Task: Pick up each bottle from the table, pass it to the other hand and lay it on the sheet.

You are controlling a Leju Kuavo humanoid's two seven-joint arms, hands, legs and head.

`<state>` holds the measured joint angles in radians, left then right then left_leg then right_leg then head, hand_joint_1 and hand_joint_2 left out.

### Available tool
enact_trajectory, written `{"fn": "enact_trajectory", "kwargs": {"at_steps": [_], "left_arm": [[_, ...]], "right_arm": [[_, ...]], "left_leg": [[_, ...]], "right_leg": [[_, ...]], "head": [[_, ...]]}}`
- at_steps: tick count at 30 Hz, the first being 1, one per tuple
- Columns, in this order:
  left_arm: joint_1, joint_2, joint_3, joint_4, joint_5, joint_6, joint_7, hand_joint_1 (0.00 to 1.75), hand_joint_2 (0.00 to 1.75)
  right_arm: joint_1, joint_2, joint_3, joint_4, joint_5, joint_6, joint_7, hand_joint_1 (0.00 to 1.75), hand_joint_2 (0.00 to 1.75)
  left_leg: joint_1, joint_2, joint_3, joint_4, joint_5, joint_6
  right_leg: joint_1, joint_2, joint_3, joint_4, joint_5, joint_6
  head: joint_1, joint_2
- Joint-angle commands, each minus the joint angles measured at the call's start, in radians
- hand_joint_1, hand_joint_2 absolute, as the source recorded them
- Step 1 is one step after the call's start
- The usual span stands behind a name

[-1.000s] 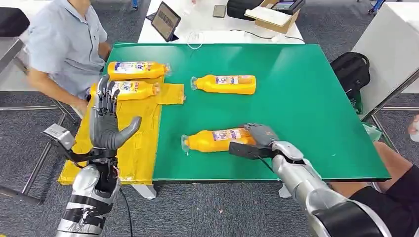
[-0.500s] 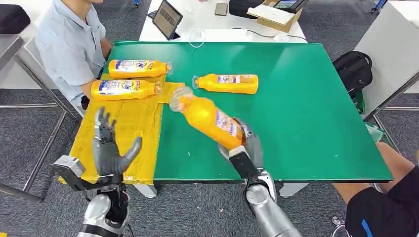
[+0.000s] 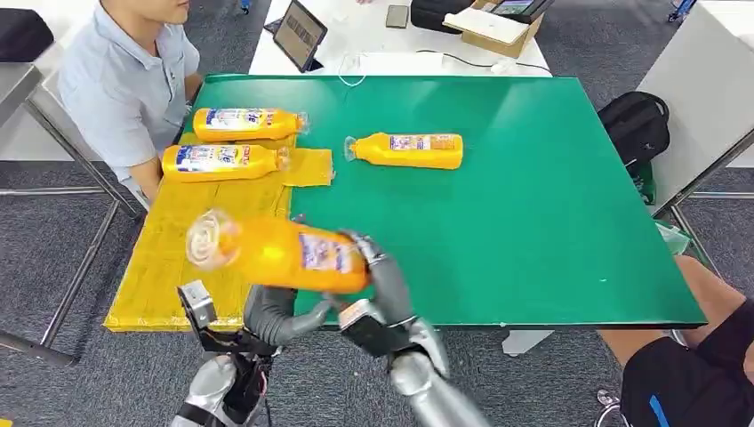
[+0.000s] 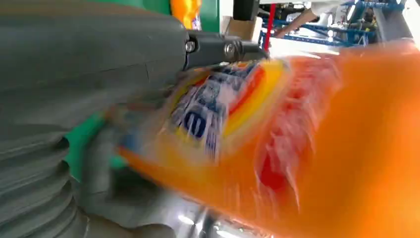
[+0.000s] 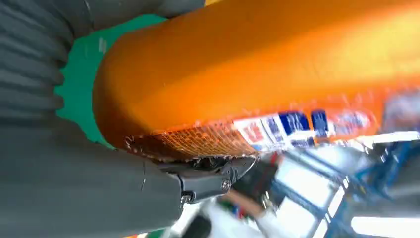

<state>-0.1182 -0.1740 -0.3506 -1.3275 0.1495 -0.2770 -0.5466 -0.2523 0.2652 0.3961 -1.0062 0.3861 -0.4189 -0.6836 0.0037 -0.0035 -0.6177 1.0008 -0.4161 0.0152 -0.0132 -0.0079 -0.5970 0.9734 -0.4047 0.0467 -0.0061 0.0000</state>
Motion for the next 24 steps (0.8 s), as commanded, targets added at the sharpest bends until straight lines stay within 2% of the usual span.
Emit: {"fn": "enact_trajectory", "kwargs": {"at_steps": [1, 2, 10, 22, 23, 24], "left_arm": [[-0.084, 0.009, -0.048, 0.096, 0.049, -0.020, 0.047, 0.00, 1.75], [-0.092, 0.007, -0.044, 0.112, 0.063, -0.020, 0.051, 0.00, 1.75], [-0.095, 0.024, -0.056, 0.070, 0.041, -0.010, 0.007, 0.00, 1.75], [-0.096, 0.025, -0.055, 0.070, 0.041, -0.010, 0.007, 0.00, 1.75], [-0.103, 0.032, -0.066, 0.082, -0.002, 0.024, 0.014, 0.00, 1.75], [-0.107, 0.034, -0.070, 0.093, -0.020, 0.037, 0.024, 1.50, 1.75]], "right_arm": [[-0.092, 0.037, 0.168, 0.242, 0.024, -0.035, -0.004, 1.75, 1.75], [-0.094, 0.042, 0.178, 0.255, 0.019, -0.033, -0.003, 1.75, 1.75], [-0.113, 0.052, 0.209, 0.341, -0.007, -0.021, 0.005, 1.75, 1.75], [-0.114, 0.051, 0.208, 0.342, -0.008, -0.020, 0.004, 1.75, 1.75], [-0.117, 0.050, 0.205, 0.341, -0.011, -0.032, 0.005, 1.75, 1.75], [-0.118, 0.049, 0.202, 0.337, -0.016, -0.037, 0.005, 1.75, 1.75]], "left_leg": [[0.001, 0.001, 0.008, 0.000, -0.003, -0.001], [0.000, 0.000, 0.003, -0.001, -0.001, 0.000], [-0.001, -0.001, 0.002, 0.000, -0.001, -0.001], [0.000, -0.001, 0.003, 0.000, -0.001, 0.000], [-0.001, -0.002, 0.002, 0.000, 0.000, 0.000], [0.000, -0.002, 0.004, 0.000, -0.002, -0.001]], "right_leg": [[0.001, 0.002, 0.008, -0.001, -0.002, -0.002], [0.000, 0.001, 0.003, -0.001, -0.001, -0.001], [-0.001, -0.001, 0.003, -0.001, -0.001, -0.001], [0.000, -0.001, 0.003, -0.001, -0.001, -0.001], [-0.001, -0.002, 0.002, -0.001, -0.001, -0.001], [0.000, -0.002, 0.005, 0.000, -0.002, -0.002]], "head": [[0.000, 0.000], [0.001, 0.000], [0.000, 0.000], [0.000, 0.000], [0.000, 0.000], [0.000, 0.000]]}}
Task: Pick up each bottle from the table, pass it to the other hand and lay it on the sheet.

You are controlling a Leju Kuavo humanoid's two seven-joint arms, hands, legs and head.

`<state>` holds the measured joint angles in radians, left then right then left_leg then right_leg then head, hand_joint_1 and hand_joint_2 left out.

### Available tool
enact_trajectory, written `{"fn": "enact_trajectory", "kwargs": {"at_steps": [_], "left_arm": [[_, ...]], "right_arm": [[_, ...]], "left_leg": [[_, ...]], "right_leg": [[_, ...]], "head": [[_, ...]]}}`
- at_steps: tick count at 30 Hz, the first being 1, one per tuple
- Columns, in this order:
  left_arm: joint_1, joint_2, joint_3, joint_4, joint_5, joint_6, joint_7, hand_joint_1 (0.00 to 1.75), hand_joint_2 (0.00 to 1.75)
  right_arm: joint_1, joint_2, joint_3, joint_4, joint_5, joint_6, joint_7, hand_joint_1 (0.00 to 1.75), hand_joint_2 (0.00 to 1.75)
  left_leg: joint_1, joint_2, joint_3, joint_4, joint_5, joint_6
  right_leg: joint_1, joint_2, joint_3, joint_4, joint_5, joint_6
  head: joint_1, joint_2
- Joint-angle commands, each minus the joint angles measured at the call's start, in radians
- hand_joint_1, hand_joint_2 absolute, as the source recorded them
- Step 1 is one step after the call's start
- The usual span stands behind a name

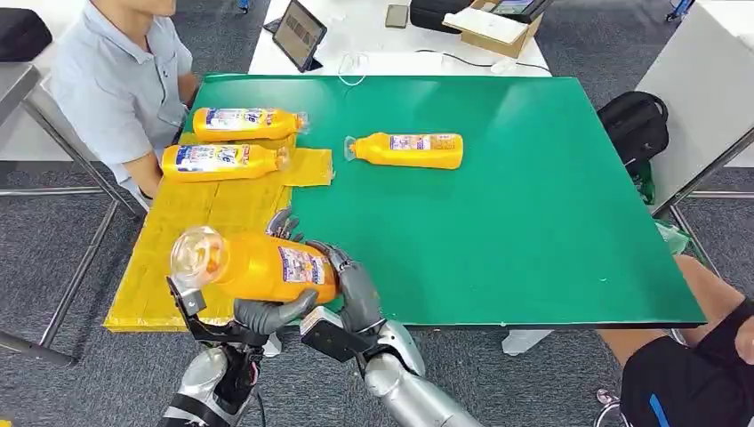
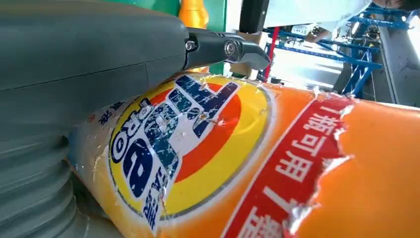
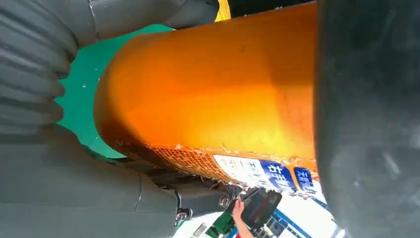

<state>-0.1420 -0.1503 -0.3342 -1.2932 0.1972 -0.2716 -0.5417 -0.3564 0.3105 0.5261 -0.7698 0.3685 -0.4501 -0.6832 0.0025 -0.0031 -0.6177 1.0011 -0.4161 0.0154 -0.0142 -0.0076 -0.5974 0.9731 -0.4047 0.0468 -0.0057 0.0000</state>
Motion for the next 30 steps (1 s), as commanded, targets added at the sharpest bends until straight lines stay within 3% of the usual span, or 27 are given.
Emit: {"fn": "enact_trajectory", "kwargs": {"at_steps": [1, 2, 3, 4, 9, 12, 16, 20, 21, 23, 26, 30], "left_arm": [[-0.092, 0.014, -0.094, 0.078, -0.094, 0.049, 0.024, 1.75, 1.75], [-0.094, 0.012, -0.092, 0.094, -0.094, 0.049, 0.022, 1.75, 1.75], [-0.094, 0.010, -0.088, 0.100, -0.087, 0.041, 0.018, 1.75, 1.75], [-0.091, 0.008, -0.082, 0.102, -0.066, 0.019, 0.010, 1.75, 1.75], [-0.099, -0.002, -0.013, 0.093, 0.048, 0.014, 0.054, 1.75, 1.75], [-0.088, 0.063, 0.065, 0.083, 0.013, 0.073, 0.026, 1.75, 1.75], [-0.032, 0.079, 0.223, -0.022, 0.053, 0.025, 0.030, 1.75, 1.75], [-0.001, 0.057, 0.257, -0.077, 0.040, 0.022, 0.047, 1.75, 1.75], [-0.007, 0.063, 0.254, -0.069, -0.018, 0.074, 0.044, 1.75, 1.75], [-0.066, 0.117, 0.207, -0.004, -0.395, 0.399, 0.012, 1.75, 1.75], [-0.216, 0.185, 0.146, 0.233, -0.833, 0.685, 0.126, 1.75, 1.75], [-0.387, 0.236, 0.093, 0.528, -1.073, 0.703, 0.230, 1.75, 1.75]], "right_arm": [[-0.015, 0.001, 0.065, 0.090, -0.008, -0.009, 0.004, 0.56, 1.75], [-0.015, 0.003, 0.051, 0.077, -0.019, -0.019, 0.010, 0.00, 1.75], [-0.014, 0.002, 0.050, 0.066, -0.021, -0.020, 0.008, 0.00, 1.75], [-0.008, 0.000, 0.039, 0.042, -0.025, -0.053, -0.004, 0.00, 0.00], [0.051, -0.060, 0.016, -0.140, -0.108, -0.154, -0.015, 0.00, 0.00], [0.149, -0.140, -0.041, -0.280, -0.125, -0.246, -0.015, 0.00, 0.00], [0.263, -0.191, -0.217, -0.375, -0.101, -0.248, -0.015, 0.00, 0.00], [0.318, -0.209, -0.322, -0.423, -0.119, -0.248, -0.015, 0.00, 0.00], [0.333, -0.205, -0.340, -0.438, -0.107, -0.248, -0.015, 0.00, 0.00], [0.368, -0.189, -0.383, -0.486, -0.095, -0.248, -0.015, 0.00, 0.00], [0.394, -0.165, -0.430, -0.513, -0.059, -0.248, -0.015, 0.00, 0.00], [0.376, -0.178, -0.418, -0.485, -0.066, -0.245, -0.015, 0.00, 0.00]], "left_leg": [[0.001, -0.003, 0.003, 0.000, -0.001, -0.001], [0.000, -0.002, 0.001, 0.000, 0.000, 0.000], [0.001, -0.003, 0.004, 0.000, -0.001, -0.001], [0.001, -0.003, 0.003, 0.000, 0.000, -0.001], [0.000, -0.003, 0.003, 0.000, -0.001, -0.001], [0.000, -0.004, 0.005, -0.001, -0.001, -0.001], [0.001, -0.002, 0.004, -0.002, -0.001, -0.001], [0.000, -0.001, 0.002, 0.000, -0.001, 0.000], [0.000, -0.003, 0.004, 0.000, -0.002, 0.000], [0.000, -0.002, 0.002, -0.001, -0.001, 0.000], [0.000, -0.005, 0.000, -0.001, 0.000, 0.000], [0.001, -0.006, 0.004, -0.001, 0.001, -0.002]], "right_leg": [[0.001, -0.003, 0.004, 0.000, -0.001, -0.001], [0.000, -0.002, 0.002, 0.000, -0.001, -0.001], [0.001, -0.003, 0.005, 0.000, -0.002, -0.002], [0.001, -0.003, 0.004, -0.001, -0.001, -0.001], [0.001, -0.002, 0.004, 0.000, -0.002, -0.002], [0.001, -0.004, 0.006, -0.001, -0.002, -0.002], [0.001, -0.002, 0.005, -0.002, -0.001, -0.001], [0.000, -0.001, 0.003, -0.001, -0.001, -0.001], [0.000, -0.002, 0.006, -0.001, -0.003, -0.001], [0.000, -0.002, 0.003, 0.000, -0.001, -0.001], [0.000, -0.004, 0.002, 0.000, -0.001, -0.001], [0.001, -0.006, 0.005, 0.000, -0.001, -0.003]], "head": [[0.000, 0.000], [0.000, 0.000], [0.000, 0.000], [0.000, 0.000], [0.000, 0.000], [0.000, 0.000], [0.000, 0.000], [0.000, 0.000], [0.000, 0.000], [0.000, 0.000], [0.000, 0.000], [0.000, 0.000]]}}
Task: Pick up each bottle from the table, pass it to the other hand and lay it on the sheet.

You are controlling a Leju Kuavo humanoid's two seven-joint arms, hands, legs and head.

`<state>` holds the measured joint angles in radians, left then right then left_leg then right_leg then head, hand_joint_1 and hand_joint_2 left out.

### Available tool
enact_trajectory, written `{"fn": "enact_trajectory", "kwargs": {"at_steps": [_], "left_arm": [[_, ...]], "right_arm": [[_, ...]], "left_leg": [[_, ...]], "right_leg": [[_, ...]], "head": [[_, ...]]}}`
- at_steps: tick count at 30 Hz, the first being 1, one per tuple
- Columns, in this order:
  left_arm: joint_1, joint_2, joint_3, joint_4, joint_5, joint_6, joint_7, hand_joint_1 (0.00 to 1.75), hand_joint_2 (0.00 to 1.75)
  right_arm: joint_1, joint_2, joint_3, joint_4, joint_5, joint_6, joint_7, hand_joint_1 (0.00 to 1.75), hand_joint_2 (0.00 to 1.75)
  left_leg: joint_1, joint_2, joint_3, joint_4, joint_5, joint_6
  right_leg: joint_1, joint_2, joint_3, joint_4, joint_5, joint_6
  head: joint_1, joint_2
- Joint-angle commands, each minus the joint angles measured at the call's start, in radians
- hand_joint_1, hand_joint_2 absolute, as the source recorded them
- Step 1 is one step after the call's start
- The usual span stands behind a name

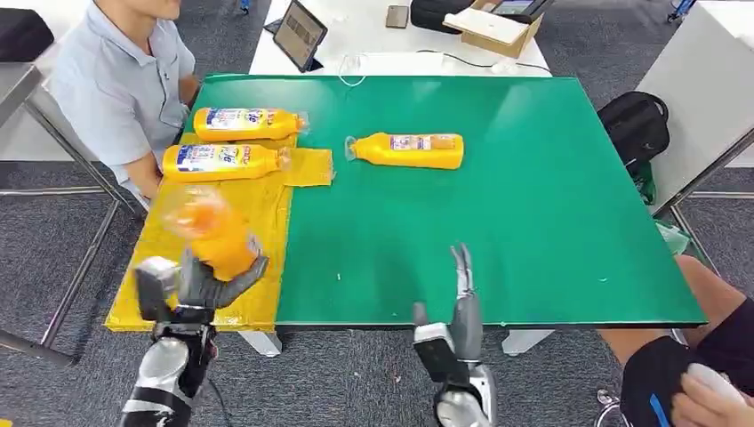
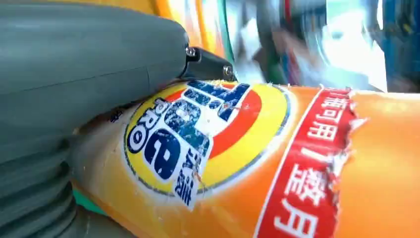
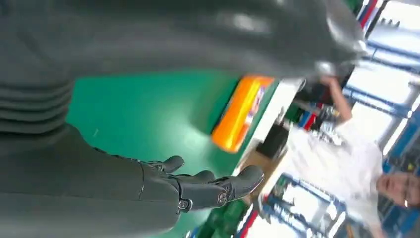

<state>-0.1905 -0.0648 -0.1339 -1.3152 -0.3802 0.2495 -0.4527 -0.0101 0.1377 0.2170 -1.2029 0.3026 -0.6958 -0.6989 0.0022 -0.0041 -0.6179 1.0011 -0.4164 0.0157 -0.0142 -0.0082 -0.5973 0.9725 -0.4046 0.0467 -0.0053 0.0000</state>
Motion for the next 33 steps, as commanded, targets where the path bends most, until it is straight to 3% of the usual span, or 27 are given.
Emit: {"fn": "enact_trajectory", "kwargs": {"at_steps": [1, 9, 15, 17, 18, 24, 29, 33], "left_arm": [[-0.386, 0.156, -0.131, 0.616, -0.565, 0.185, 0.167, 1.75, 1.75], [-0.631, 0.136, -0.218, 0.893, -0.729, -0.008, 0.296, 1.75, 1.75], [-0.666, 0.137, -0.190, 0.956, -0.673, -0.164, 0.235, 1.75, 1.75], [-0.658, 0.143, -0.204, 0.957, -0.668, -0.222, 0.195, 1.34, 1.75], [-0.652, 0.142, -0.204, 0.956, -0.664, -0.228, 0.190, 0.00, 1.75], [-0.637, 0.126, -0.187, 0.942, -0.619, -0.273, 0.148, 0.00, 1.75], [-0.620, 0.115, -0.146, 0.869, -0.450, -0.436, -0.016, 0.00, 1.75], [-0.613, 0.116, -0.150, 0.849, -0.436, -0.438, -0.023, 0.00, 1.75]], "right_arm": [[0.019, -0.005, -0.101, -0.042, -0.010, 0.005, 0.001, 0.00, 0.00], [-0.051, 0.005, -0.044, 0.030, -0.043, 0.034, 0.001, 0.00, 0.00], [-0.069, 0.001, -0.029, 0.050, -0.088, 0.042, 0.001, 0.00, 0.00], [-0.076, -0.002, -0.033, 0.051, -0.114, 0.041, 0.001, 0.00, 0.00], [-0.079, -0.003, -0.035, 0.054, -0.120, 0.043, 0.001, 0.00, 0.00], [-0.092, -0.001, -0.041, 0.059, -0.143, 0.048, 0.001, 0.00, 0.00], [-0.124, -0.005, -0.014, 0.073, -0.162, 0.052, 0.001, 0.00, 0.00], [-0.125, -0.005, -0.012, 0.072, -0.165, 0.047, 0.001, 0.00, 0.00]], "left_leg": [[0.000, -0.003, 0.003, -0.001, 0.001, -0.001], [0.002, -0.002, 0.003, 0.001, 0.002, -0.002], [0.002, 0.002, 0.004, 0.001, 0.000, -0.002], [0.001, 0.002, 0.003, 0.000, 0.001, -0.002], [0.001, 0.003, 0.004, 0.000, 0.000, -0.002], [0.002, 0.002, 0.004, 0.001, 0.000, -0.002], [0.001, 0.002, 0.001, 0.000, 0.002, -0.001], [0.001, 0.001, 0.003, 0.001, 0.001, -0.002]], "right_leg": [[0.000, -0.003, 0.003, 0.000, -0.001, -0.002], [0.002, -0.002, 0.003, 0.002, 0.001, -0.005], [0.002, 0.002, 0.004, 0.002, 0.002, -0.005], [0.001, 0.002, 0.002, 0.001, 0.003, -0.004], [0.001, 0.002, 0.004, 0.001, 0.002, -0.005], [0.002, 0.002, 0.004, 0.001, 0.002, -0.004], [0.001, 0.001, 0.001, 0.001, 0.003, -0.004], [0.001, 0.001, 0.004, 0.001, 0.001, -0.004]], "head": [[-0.001, 0.000], [0.000, 0.000], [0.000, 0.000], [0.000, 0.000], [0.000, 0.000], [0.000, 0.000], [0.000, 0.000], [0.000, 0.000]]}}
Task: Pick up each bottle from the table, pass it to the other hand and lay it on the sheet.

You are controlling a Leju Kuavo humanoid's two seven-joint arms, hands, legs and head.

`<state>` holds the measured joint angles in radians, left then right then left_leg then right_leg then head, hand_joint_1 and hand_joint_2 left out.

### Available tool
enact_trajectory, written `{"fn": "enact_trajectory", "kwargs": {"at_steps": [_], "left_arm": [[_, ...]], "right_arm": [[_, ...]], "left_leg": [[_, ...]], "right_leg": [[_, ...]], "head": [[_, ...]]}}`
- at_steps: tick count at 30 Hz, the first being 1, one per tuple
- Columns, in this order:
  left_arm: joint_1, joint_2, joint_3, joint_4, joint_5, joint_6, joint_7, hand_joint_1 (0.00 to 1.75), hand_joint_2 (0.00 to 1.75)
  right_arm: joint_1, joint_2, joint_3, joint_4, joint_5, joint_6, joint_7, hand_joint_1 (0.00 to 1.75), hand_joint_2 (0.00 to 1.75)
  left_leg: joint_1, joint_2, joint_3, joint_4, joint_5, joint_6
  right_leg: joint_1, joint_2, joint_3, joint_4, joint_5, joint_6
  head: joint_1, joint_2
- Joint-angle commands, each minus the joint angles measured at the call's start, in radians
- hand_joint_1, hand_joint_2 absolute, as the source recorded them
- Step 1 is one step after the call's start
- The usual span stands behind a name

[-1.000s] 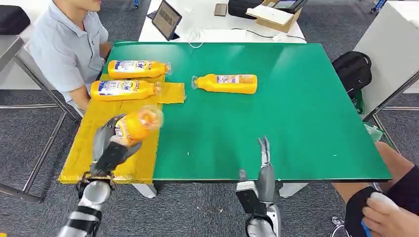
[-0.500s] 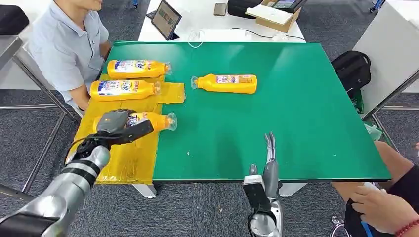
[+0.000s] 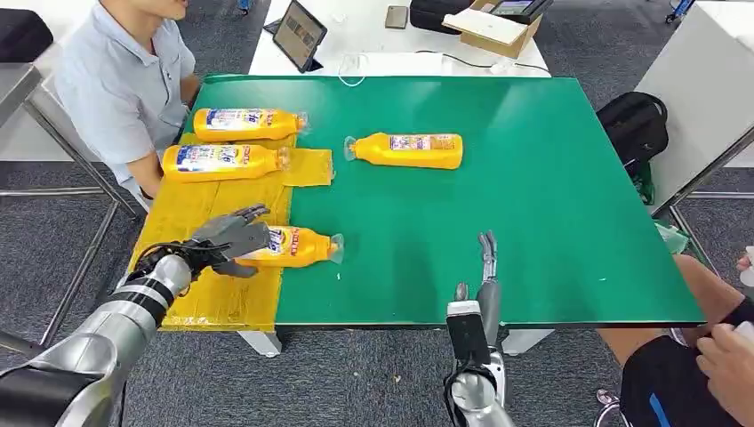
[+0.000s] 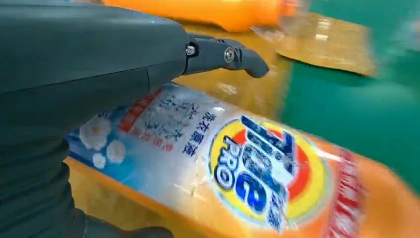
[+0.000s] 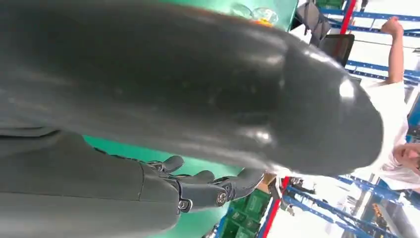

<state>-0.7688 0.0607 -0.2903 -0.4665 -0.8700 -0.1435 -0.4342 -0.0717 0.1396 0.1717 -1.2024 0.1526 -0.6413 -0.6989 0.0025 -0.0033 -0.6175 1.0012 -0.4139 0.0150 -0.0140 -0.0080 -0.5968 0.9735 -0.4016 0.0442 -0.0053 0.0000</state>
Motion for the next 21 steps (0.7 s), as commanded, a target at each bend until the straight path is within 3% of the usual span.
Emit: {"fn": "enact_trajectory", "kwargs": {"at_steps": [1, 6, 8, 10, 11, 14, 15, 17, 21], "left_arm": [[-0.034, -0.010, 0.007, 0.001, 0.054, -0.045, -0.041, 0.00, 1.75], [0.026, -0.029, 0.022, -0.113, 0.122, 0.022, -0.070, 0.00, 1.75], [0.126, -0.056, 0.042, -0.312, 0.237, 0.092, -0.053, 0.00, 1.75], [0.238, -0.122, 0.105, -0.564, 0.406, 0.234, -0.113, 0.00, 1.75], [0.269, -0.139, 0.108, -0.654, 0.453, 0.263, -0.100, 0.00, 1.75], [0.351, -0.184, 0.139, -0.894, 0.718, 0.325, -0.111, 0.00, 1.75], [0.362, -0.168, 0.126, -0.925, 0.734, 0.328, -0.098, 0.00, 1.75], [0.397, -0.180, 0.159, -0.969, 0.821, 0.326, -0.138, 0.00, 1.75], [0.455, -0.214, 0.181, -1.060, 0.915, 0.328, -0.181, 0.00, 1.75]], "right_arm": [[-0.063, -0.007, 0.033, 0.072, -0.015, -0.007, 0.001, 0.00, 0.00], [-0.056, -0.011, 0.037, 0.069, -0.016, -0.018, 0.001, 0.00, 0.00], [-0.049, -0.027, 0.064, 0.057, 0.012, -0.057, 0.001, 0.00, 0.00], [-0.054, -0.031, 0.045, 0.049, 0.144, -0.057, 0.001, 0.00, 0.00], [-0.057, -0.024, 0.008, 0.044, 0.234, -0.057, 0.001, 0.00, 1.75], [-0.142, -0.049, -0.046, 0.142, 0.396, -0.057, 0.018, 0.00, 1.75], [-0.162, -0.058, -0.056, 0.148, 0.395, -0.040, 0.022, 0.00, 1.75], [-0.219, -0.113, -0.043, 0.238, 0.552, -0.057, 0.107, 0.00, 1.75], [-0.384, -0.203, -0.060, 0.452, 0.708, -0.038, 0.197, 0.00, 1.75]], "left_leg": [[0.001, 0.001, 0.003, 0.001, -0.002, -0.001], [0.001, 0.001, 0.004, 0.001, -0.003, -0.001], [0.000, 0.000, 0.003, -0.001, -0.001, 0.000], [0.000, 0.000, 0.002, -0.001, -0.001, 0.000], [0.000, -0.001, 0.002, 0.000, -0.001, 0.000], [0.000, -0.001, 0.000, 0.001, -0.001, 0.000], [0.000, -0.001, 0.001, 0.003, -0.003, 0.000], [-0.001, 0.002, 0.000, 0.001, -0.002, 0.001], [-0.001, 0.003, 0.000, 0.000, -0.001, 0.001]], "right_leg": [[0.001, 0.001, 0.003, 0.000, -0.001, -0.002], [0.001, 0.002, 0.004, 0.000, -0.002, -0.002], [0.000, 0.000, 0.003, -0.001, -0.001, -0.001], [0.000, 0.000, 0.002, -0.001, -0.001, -0.001], [0.000, -0.001, 0.003, -0.001, -0.001, -0.001], [0.000, -0.001, 0.000, 0.000, -0.001, 0.000], [0.000, -0.001, 0.002, 0.001, -0.003, -0.001], [0.000, 0.002, 0.001, -0.001, 0.000, 0.000], [-0.001, 0.003, 0.000, -0.002, 0.001, 0.000]], "head": [[0.000, 0.000], [0.000, 0.000], [0.000, 0.000], [-0.001, 0.000], [0.000, 0.000], [-0.001, 0.000], [0.000, 0.000], [0.000, 0.000], [0.000, 0.000]]}}
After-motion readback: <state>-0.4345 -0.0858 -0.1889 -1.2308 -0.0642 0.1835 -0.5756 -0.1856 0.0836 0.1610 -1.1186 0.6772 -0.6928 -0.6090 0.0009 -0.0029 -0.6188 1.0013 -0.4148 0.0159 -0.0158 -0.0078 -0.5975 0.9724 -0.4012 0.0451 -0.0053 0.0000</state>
